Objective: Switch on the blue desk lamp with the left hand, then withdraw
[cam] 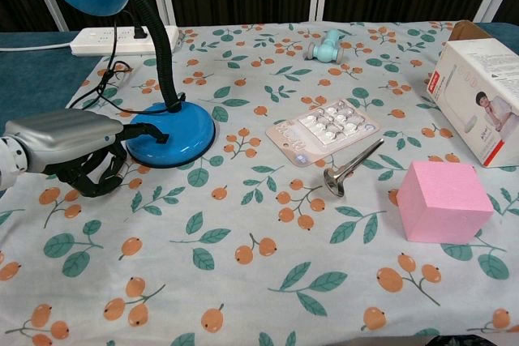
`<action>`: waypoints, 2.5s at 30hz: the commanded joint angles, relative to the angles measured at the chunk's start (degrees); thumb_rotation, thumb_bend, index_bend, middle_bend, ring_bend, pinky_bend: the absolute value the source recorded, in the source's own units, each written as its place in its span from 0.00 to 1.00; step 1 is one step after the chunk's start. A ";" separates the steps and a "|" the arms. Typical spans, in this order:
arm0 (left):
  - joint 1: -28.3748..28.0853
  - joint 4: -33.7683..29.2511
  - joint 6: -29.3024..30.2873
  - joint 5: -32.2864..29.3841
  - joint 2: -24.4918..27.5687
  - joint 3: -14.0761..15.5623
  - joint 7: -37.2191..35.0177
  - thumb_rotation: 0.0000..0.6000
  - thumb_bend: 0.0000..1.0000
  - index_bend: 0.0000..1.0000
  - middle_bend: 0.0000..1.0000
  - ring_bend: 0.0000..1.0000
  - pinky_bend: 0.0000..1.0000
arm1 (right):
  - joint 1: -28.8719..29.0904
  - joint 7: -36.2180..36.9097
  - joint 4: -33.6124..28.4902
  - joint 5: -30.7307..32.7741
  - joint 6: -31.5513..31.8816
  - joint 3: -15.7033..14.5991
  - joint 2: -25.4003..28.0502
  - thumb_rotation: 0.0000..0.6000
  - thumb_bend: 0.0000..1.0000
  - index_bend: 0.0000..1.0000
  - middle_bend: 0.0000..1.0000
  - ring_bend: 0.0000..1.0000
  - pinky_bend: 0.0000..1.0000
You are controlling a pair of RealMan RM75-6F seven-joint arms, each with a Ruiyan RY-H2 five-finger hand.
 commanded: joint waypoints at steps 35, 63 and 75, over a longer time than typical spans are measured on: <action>-0.13 -0.62 0.49 -0.17 0.27 0.32 1.36 1.00 0.48 0.12 0.64 0.68 0.68 | 0.02 -0.10 0.03 0.04 0.01 0.01 -0.08 1.00 0.22 0.00 0.00 0.05 0.10; 0.63 -3.16 5.19 3.27 1.22 -0.53 1.90 1.00 0.44 0.07 0.54 0.60 0.64 | 0.00 -0.07 0.04 0.10 0.07 0.06 -0.07 1.00 0.22 0.00 0.00 0.05 0.10; 6.73 -16.66 17.43 9.77 12.82 1.50 4.01 1.00 0.29 0.05 0.22 0.22 0.29 | -0.09 -0.18 -0.08 0.01 0.34 0.08 -0.02 1.00 0.22 0.00 0.00 0.05 0.10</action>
